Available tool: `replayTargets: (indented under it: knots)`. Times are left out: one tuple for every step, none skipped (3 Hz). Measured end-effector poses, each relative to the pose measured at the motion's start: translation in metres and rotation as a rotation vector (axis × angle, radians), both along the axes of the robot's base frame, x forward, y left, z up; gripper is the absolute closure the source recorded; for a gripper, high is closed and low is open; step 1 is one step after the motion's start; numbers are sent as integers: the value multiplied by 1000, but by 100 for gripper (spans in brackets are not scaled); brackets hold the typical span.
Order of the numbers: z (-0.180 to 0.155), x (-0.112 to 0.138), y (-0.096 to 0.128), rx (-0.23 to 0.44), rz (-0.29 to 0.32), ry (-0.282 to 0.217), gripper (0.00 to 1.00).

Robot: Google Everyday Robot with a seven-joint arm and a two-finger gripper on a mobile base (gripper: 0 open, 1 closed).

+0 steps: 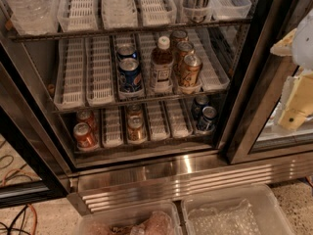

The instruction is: Pick water bottle from top shelf of fridge

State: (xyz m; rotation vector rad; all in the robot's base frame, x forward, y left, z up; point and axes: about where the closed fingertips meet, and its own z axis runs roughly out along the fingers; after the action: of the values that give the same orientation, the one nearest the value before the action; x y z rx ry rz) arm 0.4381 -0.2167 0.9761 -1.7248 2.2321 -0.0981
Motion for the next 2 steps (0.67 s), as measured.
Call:
replayTargets:
  knots:
    - [0, 0, 0, 0, 0, 0, 0]
    - [4, 5, -1, 28, -10, -17, 0]
